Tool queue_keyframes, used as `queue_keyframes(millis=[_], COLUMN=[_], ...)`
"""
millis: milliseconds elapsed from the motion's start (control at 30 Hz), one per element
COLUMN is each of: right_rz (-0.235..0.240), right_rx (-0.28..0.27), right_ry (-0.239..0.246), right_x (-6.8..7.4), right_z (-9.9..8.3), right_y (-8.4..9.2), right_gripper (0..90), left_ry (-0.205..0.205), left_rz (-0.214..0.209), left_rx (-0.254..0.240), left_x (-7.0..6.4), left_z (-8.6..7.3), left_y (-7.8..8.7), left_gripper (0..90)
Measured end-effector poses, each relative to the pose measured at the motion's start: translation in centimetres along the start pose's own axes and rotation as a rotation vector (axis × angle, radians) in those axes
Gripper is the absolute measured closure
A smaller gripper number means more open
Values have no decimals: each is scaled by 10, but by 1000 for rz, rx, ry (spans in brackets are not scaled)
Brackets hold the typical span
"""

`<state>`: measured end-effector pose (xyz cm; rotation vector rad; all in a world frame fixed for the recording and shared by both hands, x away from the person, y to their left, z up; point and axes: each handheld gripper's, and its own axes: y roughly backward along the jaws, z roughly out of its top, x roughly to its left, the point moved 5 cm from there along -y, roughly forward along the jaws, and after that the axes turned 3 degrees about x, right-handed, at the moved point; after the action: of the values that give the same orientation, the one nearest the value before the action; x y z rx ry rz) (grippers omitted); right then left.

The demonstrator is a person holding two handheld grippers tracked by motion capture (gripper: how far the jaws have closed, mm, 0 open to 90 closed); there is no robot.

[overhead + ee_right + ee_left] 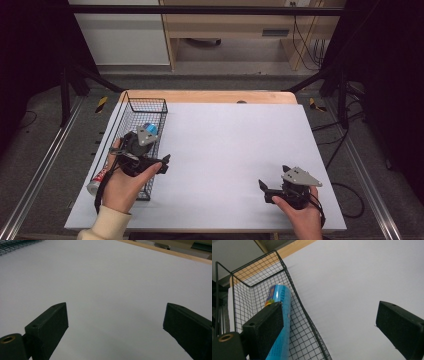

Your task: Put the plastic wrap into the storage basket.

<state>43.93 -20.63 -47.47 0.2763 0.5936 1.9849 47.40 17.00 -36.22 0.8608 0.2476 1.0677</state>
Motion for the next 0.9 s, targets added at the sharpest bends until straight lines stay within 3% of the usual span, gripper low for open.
queue_keyframes(millis=[200,900], right_rz=[-6,-16], right_rx=[1,1], right_ry=[-5,-15], right_x=[-1,-4], right_z=[0,0], right_y=[0,1], right_gripper=[48,42], left_ry=[-25,-99], left_rz=[-18,-76], left_rx=[-26,-9], left_x=[-11,-47], left_z=[5,18], left_y=[-6,-14], left_gripper=[72,72])
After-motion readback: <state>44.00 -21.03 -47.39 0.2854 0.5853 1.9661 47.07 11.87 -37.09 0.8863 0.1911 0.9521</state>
